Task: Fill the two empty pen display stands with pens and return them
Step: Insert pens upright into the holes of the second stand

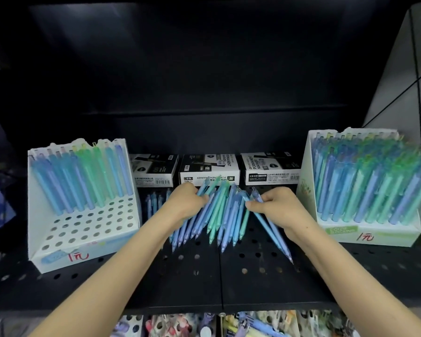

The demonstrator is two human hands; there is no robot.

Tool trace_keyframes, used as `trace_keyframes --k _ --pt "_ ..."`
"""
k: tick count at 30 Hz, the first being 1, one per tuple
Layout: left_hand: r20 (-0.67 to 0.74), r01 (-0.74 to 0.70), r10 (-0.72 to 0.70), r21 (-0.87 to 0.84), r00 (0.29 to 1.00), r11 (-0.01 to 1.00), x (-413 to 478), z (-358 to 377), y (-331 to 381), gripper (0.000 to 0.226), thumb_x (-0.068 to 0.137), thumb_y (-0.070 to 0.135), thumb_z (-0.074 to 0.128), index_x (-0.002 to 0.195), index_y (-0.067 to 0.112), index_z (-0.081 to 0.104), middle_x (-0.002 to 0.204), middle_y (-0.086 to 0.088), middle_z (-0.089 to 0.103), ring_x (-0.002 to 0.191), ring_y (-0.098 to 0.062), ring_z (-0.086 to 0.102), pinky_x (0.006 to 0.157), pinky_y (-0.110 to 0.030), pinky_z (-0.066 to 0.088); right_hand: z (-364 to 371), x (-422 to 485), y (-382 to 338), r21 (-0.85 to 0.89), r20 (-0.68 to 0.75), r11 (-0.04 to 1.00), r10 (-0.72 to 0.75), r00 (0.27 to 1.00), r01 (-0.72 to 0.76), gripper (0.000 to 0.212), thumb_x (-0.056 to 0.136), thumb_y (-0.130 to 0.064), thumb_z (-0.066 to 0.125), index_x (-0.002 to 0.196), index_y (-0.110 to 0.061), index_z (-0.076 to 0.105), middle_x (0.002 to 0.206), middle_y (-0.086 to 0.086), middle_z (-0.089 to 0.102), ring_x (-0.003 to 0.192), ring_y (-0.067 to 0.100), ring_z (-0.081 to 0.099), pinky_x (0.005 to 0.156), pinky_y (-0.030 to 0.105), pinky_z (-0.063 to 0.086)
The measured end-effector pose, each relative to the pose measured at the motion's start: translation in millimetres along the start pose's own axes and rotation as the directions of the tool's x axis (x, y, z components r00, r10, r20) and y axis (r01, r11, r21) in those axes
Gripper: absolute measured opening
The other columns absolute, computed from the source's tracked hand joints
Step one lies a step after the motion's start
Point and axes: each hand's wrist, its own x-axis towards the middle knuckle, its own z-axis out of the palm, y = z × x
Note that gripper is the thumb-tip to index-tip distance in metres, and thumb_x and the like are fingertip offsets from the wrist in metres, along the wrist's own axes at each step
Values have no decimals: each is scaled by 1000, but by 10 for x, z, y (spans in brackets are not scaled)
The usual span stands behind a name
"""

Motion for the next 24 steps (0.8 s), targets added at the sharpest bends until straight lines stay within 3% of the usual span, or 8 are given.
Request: trace_keyframes --k 1,2,3,4,6,11,16,24 --pt "-5 -4 4 -30 1000 1000 -16 -12 5 25 97 22 48 78 6 46 63 -2 40 55 -14 36 51 -22 30 -27 -19 -25 43 19 999 19 1000 -20 41 79 -25 74 64 7 52 64 26 41 65 41 40 78 29 21" --pt "-10 -9 8 -89 1000 996 -25 -22 -1 24 98 20 45 78 7 47 70 -5 47 60 -15 41 56 -25 37 -55 -25 -43 106 43 994 24 999 -29 41 79 -26 74 73 12 57 76 2 36 87 12 34 60 32 46" --pt "-15 -5 2 -189 1000 982 -40 -36 -12 21 99 17 42 81 8 49 80 -7 52 66 -17 44 62 -29 44 -80 -38 -69 166 72 985 42 997 -54 46 79 -25 74 88 17 59 91 42 51 84 54 52 64 34 57" --pt "-23 -3 -4 -314 1000 949 -82 -62 -6 17 99 13 41 91 5 52 88 -8 53 69 -17 47 67 -31 50 -104 -64 -97 228 110 970 59 992 -83 48 79 -24 74 97 18 59 61 20 43 50 29 44 44 22 45" --pt "-7 -22 22 -524 1000 851 -228 -129 33 22 100 8 38 117 -4 46 89 -6 54 67 -14 52 58 -23 51 -117 -123 -190 335 160 937 47 986 -99 31 79 -18 73 87 10 63 55 3 44 42 10 35 33 16 28" --pt "69 -83 199 -743 978 665 -643 -281 61 11 100 8 38 106 3 44 69 -2 52 55 -10 51 50 -20 42 4 -264 -502 529 251 843 -43 967 -100 24 71 -21 73 64 -2 60 42 -3 41 36 8 32 33 17 26" --pt "109 24 168 -897 980 440 -950 -454 -51 6 96 6 42 93 5 46 55 3 35 44 -7 30 40 -17 23 354 -438 -901 631 302 772 -157 941 -74 25 67 -27 71 61 -8 56 46 -1 34 35 8 31 32 18 27" --pt "-160 -227 163 -768 973 599 -1195 -749 -469 30 83 33 58 94 4 60 48 10 31 43 -7 22 41 -17 22 958 -606 -1266 637 365 770 -271 891 -27 27 78 -26 68 60 -11 56 44 0 36 39 11 35 40 20 34"
